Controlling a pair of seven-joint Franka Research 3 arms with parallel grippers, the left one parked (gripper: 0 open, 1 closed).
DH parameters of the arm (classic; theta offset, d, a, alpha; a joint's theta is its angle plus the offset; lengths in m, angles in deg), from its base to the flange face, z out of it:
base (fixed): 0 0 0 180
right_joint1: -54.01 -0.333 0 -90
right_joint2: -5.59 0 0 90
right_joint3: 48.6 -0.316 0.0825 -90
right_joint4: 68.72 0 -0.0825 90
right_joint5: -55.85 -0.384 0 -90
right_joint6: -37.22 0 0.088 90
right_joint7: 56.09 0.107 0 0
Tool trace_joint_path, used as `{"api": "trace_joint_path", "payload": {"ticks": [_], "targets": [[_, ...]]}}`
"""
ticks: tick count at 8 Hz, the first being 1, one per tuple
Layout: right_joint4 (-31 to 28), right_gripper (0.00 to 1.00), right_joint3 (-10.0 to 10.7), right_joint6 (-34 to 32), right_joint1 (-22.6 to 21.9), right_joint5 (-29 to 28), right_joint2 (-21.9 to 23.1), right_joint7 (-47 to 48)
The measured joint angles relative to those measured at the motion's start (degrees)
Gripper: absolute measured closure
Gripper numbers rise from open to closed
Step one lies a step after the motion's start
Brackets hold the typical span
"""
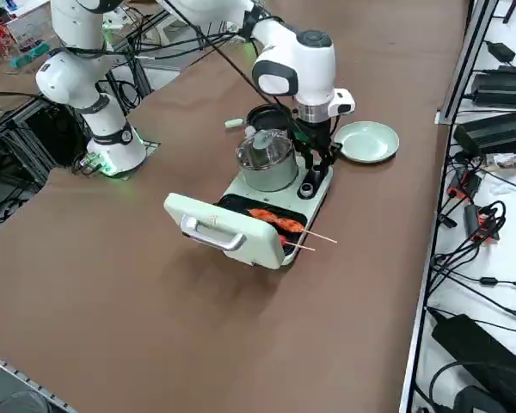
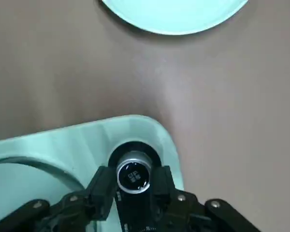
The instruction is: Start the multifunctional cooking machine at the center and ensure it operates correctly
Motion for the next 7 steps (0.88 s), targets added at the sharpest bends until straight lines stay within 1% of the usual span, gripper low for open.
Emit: {"api": "trace_joint_path", "payload": {"ticks": [2, 4, 5, 6, 7], "targets": [[0.09, 0.57, 0.07, -0.11, -0.02, -0.19, -0.03, 4.33], [1.13, 0.24, 1.07, -0.01, 0.03, -0.14, -1.08, 9.88], [1.66, 0.04, 1.48, 0.06, 0.06, -0.09, -1.55, 13.19], [2.01, 0.00, 1.63, -0.15, 0.06, -0.04, -1.70, 16.65], [2.62, 0.00, 1.63, -0.28, 0.04, 0.05, -1.71, 19.78]]}}
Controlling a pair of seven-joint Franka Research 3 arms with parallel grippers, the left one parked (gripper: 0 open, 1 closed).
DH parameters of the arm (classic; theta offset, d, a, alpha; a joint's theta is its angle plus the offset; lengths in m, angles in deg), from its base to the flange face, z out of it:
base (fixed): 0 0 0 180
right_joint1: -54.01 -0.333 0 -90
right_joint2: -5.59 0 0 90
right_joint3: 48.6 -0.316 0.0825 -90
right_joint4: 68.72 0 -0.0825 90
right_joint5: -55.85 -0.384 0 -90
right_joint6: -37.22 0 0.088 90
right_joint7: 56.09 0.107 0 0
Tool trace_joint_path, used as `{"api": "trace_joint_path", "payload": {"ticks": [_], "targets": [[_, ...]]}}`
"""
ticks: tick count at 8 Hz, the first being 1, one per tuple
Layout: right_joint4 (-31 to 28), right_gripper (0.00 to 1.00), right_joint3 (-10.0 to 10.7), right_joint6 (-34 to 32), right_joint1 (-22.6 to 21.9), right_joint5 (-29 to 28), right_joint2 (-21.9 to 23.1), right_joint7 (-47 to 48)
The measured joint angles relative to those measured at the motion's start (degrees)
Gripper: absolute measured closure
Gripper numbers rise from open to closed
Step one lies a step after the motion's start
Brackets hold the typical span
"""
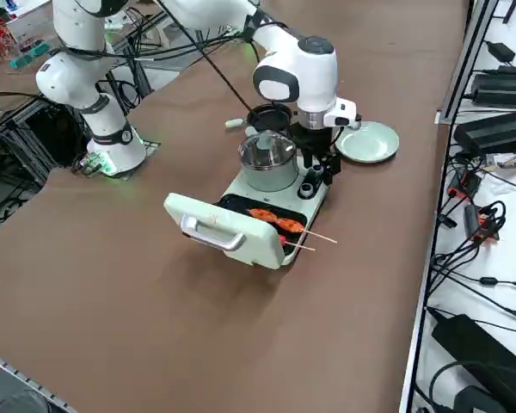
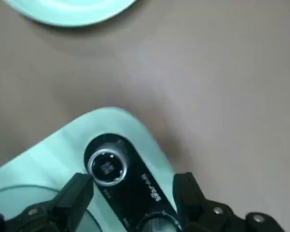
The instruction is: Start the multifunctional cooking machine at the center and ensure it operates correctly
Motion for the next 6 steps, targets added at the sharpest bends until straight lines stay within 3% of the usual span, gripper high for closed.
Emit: {"api": "trace_joint_path", "payload": {"ticks": [3, 6], "targets": [[3.37, 0.00, 0.08, -0.82, 0.01, 0.11, 0.05, 4.48], [9.74, 0.00, 0.17, -11.84, 0.05, 0.20, 1.83, 18.04]]}}
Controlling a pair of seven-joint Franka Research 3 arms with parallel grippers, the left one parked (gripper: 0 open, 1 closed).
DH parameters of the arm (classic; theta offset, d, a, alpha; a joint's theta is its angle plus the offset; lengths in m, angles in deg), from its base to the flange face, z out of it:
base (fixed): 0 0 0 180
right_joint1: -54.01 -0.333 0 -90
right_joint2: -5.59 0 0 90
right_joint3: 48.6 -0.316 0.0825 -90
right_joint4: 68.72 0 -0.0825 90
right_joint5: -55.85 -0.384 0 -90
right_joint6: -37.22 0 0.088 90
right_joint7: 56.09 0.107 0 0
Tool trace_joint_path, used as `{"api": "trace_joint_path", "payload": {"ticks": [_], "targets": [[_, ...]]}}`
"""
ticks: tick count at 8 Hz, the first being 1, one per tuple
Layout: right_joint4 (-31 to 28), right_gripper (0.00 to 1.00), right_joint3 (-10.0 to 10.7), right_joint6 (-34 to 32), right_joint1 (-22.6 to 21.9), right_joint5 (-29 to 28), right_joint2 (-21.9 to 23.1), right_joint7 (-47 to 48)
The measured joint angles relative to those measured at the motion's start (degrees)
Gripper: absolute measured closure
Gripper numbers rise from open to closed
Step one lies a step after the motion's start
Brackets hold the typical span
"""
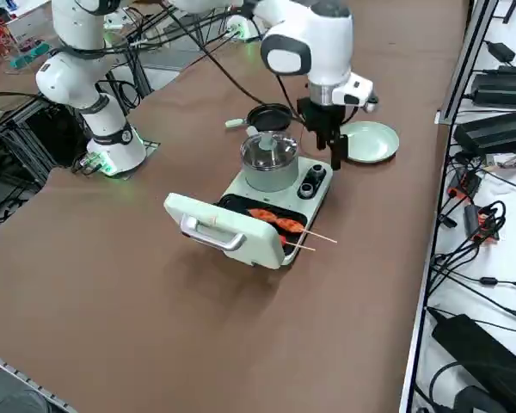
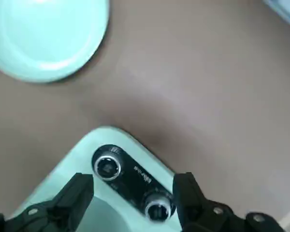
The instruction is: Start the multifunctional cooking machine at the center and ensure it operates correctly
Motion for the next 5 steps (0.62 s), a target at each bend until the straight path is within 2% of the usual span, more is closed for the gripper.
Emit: {"api": "trace_joint_path", "payload": {"ticks": [2, 5], "targets": [[1.10, 0.00, 0.07, -5.24, 0.14, 0.27, 5.67, 11.88], [0.38, 0.00, 0.29, -14.51, 1.94, 0.59, 16.04, 22.60]]}}
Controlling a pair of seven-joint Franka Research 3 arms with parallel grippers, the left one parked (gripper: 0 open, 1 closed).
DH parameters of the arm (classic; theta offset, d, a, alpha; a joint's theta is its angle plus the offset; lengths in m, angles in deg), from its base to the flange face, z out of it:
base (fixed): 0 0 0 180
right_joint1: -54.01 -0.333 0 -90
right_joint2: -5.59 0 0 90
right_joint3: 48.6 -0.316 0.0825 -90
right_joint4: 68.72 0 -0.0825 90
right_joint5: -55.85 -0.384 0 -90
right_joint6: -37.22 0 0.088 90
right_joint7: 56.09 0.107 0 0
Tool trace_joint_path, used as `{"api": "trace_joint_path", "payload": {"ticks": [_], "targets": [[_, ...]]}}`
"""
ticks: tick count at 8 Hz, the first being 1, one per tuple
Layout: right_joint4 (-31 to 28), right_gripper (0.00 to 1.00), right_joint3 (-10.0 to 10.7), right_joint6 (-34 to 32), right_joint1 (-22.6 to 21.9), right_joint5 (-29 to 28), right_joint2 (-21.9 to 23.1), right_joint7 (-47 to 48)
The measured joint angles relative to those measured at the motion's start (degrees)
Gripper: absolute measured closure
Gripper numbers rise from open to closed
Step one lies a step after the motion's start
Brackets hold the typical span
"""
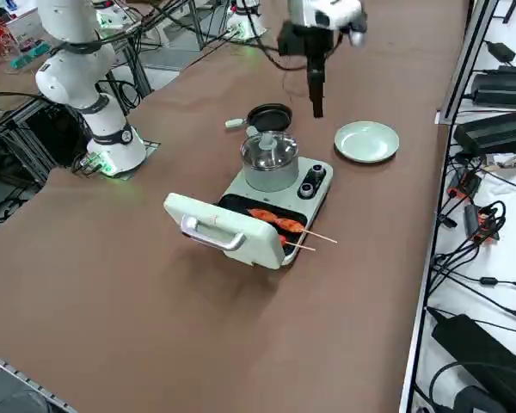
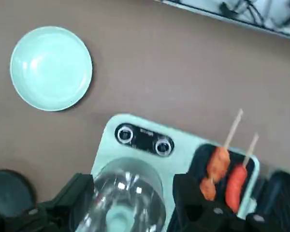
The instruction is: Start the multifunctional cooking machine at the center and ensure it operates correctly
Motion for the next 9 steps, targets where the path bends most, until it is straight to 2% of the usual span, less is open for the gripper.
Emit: {"api": "trace_joint_path", "payload": {"ticks": [2, 4, 7, 9], "targets": [[-3.58, 0.00, 0.13, -2.92, 1.68, 0.33, 6.57, 6.93], [-7.47, 0.00, 0.09, -4.21, 1.78, 1.05, 12.02, 9.98], [-9.43, 0.00, 0.11, -8.61, 2.31, 1.12, 17.23, 10.48], [-9.50, 0.00, 0.10, -9.87, 2.33, 1.12, 18.91, 10.57]]}}
